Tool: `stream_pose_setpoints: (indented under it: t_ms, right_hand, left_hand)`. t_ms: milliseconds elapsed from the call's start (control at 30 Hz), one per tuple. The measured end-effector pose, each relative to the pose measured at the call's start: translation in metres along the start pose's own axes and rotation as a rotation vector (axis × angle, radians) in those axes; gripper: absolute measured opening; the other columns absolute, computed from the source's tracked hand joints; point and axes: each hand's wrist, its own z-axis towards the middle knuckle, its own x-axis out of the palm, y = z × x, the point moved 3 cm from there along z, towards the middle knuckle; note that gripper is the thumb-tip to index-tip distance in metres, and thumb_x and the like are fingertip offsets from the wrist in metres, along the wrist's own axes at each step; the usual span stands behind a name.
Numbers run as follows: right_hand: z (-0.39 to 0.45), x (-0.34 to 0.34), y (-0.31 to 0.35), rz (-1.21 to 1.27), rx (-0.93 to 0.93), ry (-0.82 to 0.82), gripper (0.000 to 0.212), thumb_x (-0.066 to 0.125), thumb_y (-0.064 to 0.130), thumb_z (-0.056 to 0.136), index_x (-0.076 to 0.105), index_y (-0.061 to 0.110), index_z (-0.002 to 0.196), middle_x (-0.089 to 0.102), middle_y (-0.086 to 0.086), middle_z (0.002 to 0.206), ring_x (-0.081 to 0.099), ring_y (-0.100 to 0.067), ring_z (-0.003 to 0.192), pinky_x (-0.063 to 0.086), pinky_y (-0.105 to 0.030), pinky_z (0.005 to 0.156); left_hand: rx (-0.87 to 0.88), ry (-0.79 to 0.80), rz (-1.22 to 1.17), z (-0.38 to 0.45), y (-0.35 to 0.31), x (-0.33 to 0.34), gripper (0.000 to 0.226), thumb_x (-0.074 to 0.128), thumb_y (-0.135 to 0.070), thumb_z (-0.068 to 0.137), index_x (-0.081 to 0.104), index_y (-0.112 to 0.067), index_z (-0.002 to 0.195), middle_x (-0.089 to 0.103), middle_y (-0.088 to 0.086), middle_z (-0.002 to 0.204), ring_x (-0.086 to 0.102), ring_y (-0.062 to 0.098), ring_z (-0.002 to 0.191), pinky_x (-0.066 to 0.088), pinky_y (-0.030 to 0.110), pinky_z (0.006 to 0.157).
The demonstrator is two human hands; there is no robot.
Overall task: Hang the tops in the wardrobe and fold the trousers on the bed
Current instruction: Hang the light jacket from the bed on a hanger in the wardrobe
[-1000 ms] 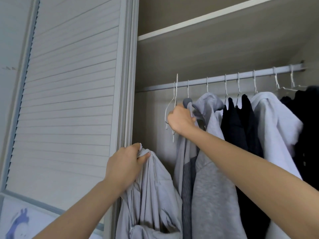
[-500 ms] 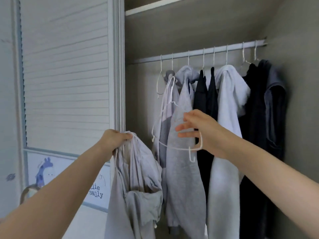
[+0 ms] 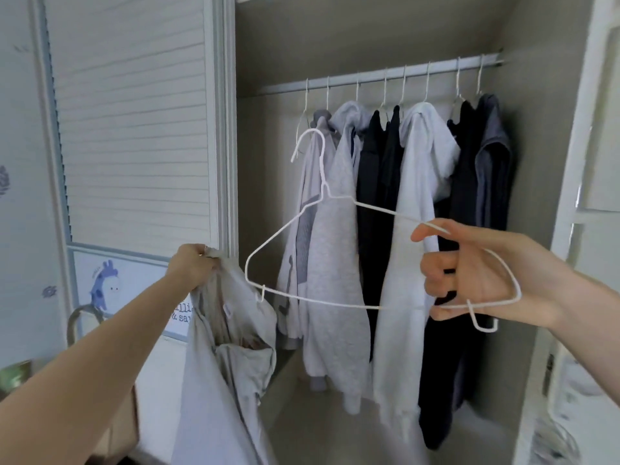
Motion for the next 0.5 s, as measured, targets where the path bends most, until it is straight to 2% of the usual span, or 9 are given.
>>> stream_pose_setpoints:
  t_ms: [67,133,300,400,500]
  right_hand:
    - [-0.009,-0.009,-0.004,0.019,0.004,0.043,0.03,0.055,0.036,0.095,0.055,0.017,0.118,0.057,-0.014,0.078,0.054,-0.028,0.068,0.044,-0.05,0.072]
    - [-0.015,-0.016,-0.012,0.02,0.012,0.07,0.032,0.053,0.036,0.096,0.054,0.016,0.12,0.056,-0.015,0.077,0.054,-0.028,0.066,0.044,-0.05,0.072]
    - [-0.013,-0.028,-0.037,-0.034,0.002,0.016,0.035,0.06,0.036,0.09,0.057,0.014,0.117,0.055,-0.012,0.072,0.052,-0.025,0.062,0.045,-0.053,0.077]
    - [-0.007,-0.033,-0.045,-0.047,0.003,-0.024,0.035,0.059,0.039,0.089,0.059,0.016,0.115,0.05,-0.009,0.068,0.048,-0.02,0.061,0.047,-0.053,0.078]
    - [0.0,-0.033,-0.055,-0.094,0.003,-0.054,0.033,0.055,0.041,0.092,0.061,0.017,0.113,0.046,-0.006,0.066,0.044,-0.017,0.059,0.05,-0.05,0.076]
  left_hand:
    - [0.079,-0.018,0.144,-0.004,0.0,0.0,0.01,0.058,-0.008,0.091,0.065,-0.01,0.084,0.065,0.017,0.09,0.059,0.036,0.087,0.046,0.039,0.076]
    - [0.157,0.005,0.207,-0.009,-0.002,0.005,0.013,0.056,-0.01,0.091,0.064,-0.006,0.082,0.067,0.018,0.089,0.059,0.037,0.088,0.047,0.04,0.078]
    - [0.343,0.154,0.12,-0.029,-0.028,0.022,0.012,0.059,-0.007,0.091,0.064,0.0,0.082,0.061,0.02,0.079,0.049,0.02,0.075,0.039,0.031,0.073]
    - [0.474,0.221,0.044,-0.047,-0.056,0.033,0.015,0.063,-0.012,0.092,0.067,-0.011,0.078,0.06,-0.002,0.07,0.051,0.007,0.068,0.04,0.021,0.065]
    - [0.533,0.263,-0.034,-0.065,-0.082,0.047,0.015,0.063,-0.016,0.093,0.068,-0.016,0.079,0.061,-0.006,0.073,0.053,0.001,0.069,0.04,0.014,0.065]
